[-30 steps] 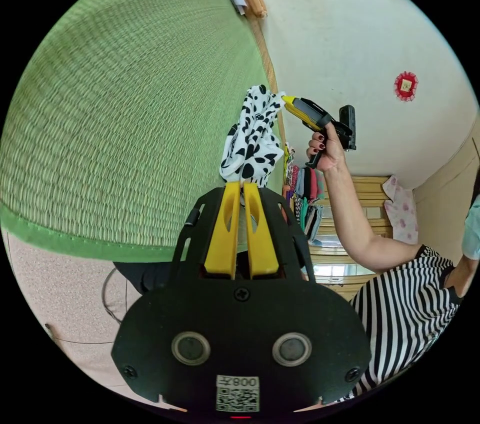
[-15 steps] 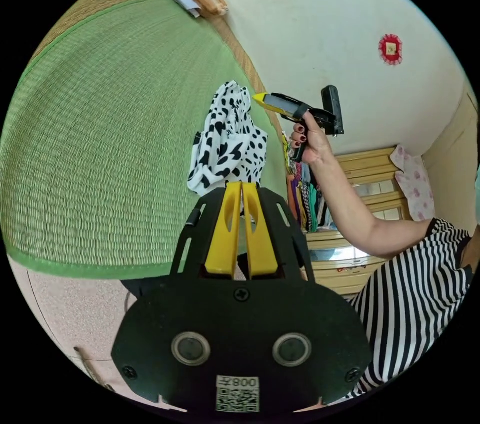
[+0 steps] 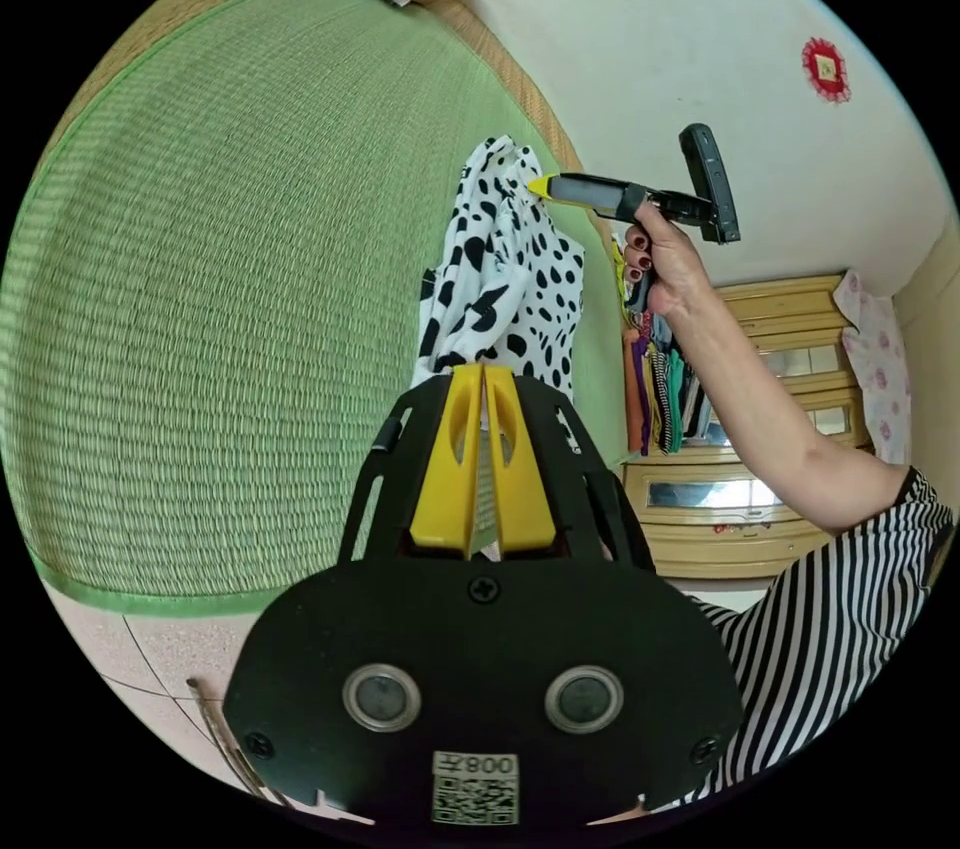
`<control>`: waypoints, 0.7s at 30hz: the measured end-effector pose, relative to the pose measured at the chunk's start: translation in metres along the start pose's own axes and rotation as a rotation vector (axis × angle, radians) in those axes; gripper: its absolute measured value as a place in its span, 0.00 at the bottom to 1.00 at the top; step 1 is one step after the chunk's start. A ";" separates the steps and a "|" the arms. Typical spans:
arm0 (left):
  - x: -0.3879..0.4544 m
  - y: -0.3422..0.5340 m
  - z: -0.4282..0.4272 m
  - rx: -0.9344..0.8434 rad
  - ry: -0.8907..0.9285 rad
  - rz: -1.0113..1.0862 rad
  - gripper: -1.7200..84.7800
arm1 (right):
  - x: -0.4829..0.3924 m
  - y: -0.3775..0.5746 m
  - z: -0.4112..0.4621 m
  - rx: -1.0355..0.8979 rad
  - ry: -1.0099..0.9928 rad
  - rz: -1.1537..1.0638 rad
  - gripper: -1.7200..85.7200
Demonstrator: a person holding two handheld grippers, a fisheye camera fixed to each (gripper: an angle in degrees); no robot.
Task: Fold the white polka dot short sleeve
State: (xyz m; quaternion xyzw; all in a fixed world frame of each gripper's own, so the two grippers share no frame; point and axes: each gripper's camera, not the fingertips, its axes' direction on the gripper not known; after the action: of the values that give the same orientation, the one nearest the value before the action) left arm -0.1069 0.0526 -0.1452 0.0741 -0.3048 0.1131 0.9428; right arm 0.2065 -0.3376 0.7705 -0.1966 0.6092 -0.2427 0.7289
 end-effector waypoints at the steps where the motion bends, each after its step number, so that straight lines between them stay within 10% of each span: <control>1: 0.006 0.000 -0.001 0.005 -0.010 0.012 0.02 | 0.000 0.008 -0.007 0.017 -0.001 0.004 0.02; 21: 0.087 -0.029 0.073 -0.154 -0.366 0.142 0.02 | -0.029 0.202 0.036 -0.161 -0.093 0.015 0.02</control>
State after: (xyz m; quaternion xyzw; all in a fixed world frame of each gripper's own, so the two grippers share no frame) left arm -0.0718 0.0242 -0.0375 -0.0004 -0.4833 0.1403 0.8642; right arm 0.2611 -0.1588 0.6822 -0.2612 0.5936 -0.1779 0.7401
